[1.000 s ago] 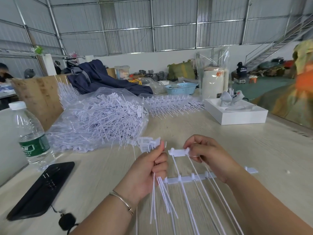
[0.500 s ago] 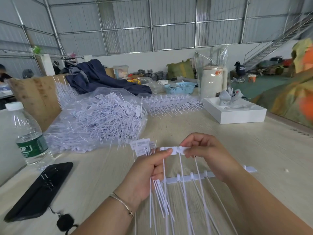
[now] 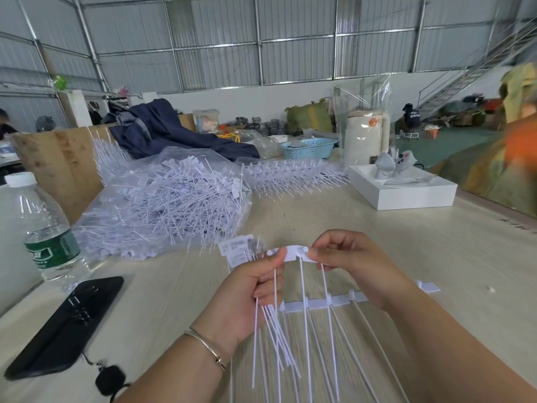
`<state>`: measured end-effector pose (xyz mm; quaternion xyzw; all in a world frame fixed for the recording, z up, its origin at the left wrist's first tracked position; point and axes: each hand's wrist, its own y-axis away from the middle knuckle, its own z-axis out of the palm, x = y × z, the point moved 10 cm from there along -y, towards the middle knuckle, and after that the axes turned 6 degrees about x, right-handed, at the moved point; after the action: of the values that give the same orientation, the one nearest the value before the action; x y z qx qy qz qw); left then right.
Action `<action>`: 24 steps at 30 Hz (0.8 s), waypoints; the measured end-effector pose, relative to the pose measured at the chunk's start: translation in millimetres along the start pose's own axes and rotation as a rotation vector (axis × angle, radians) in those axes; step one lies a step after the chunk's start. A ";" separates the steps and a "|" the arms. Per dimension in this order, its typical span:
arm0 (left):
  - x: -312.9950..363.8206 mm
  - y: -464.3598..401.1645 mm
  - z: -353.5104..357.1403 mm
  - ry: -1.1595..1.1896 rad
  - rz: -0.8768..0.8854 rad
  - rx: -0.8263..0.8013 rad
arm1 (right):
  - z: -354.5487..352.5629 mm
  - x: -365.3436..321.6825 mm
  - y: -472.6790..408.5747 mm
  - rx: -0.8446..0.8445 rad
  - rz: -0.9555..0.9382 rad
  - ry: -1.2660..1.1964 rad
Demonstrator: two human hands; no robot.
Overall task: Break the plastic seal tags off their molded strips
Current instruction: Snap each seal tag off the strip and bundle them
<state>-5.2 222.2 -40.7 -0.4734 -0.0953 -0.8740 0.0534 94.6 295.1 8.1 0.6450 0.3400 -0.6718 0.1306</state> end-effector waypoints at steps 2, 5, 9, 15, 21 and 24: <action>-1.0 0.9 2.1 -0.009 -0.002 -0.013 | 0.0 4.3 -0.4 -0.007 0.021 0.012; -1.0 1.6 4.5 0.012 -0.007 -0.028 | -1.2 11.3 -1.1 0.002 0.054 0.039; -1.5 3.7 12.9 0.017 -0.018 -0.111 | 5.2 17.0 -0.1 -0.047 0.082 0.082; -9.2 10.0 31.7 0.080 -0.091 -0.284 | 13.8 14.3 1.7 -0.104 0.057 0.037; -25.7 8.6 32.7 0.006 -0.153 -0.270 | 15.7 16.8 3.0 -0.082 0.044 0.057; -17.5 3.6 23.9 0.025 -0.123 -0.148 | 10.3 12.0 0.7 -0.018 0.021 -0.014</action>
<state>24.6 223.9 -42.3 -0.4586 -0.0586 -0.8860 -0.0345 85.4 291.2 -4.2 0.6428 0.3381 -0.6718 0.1459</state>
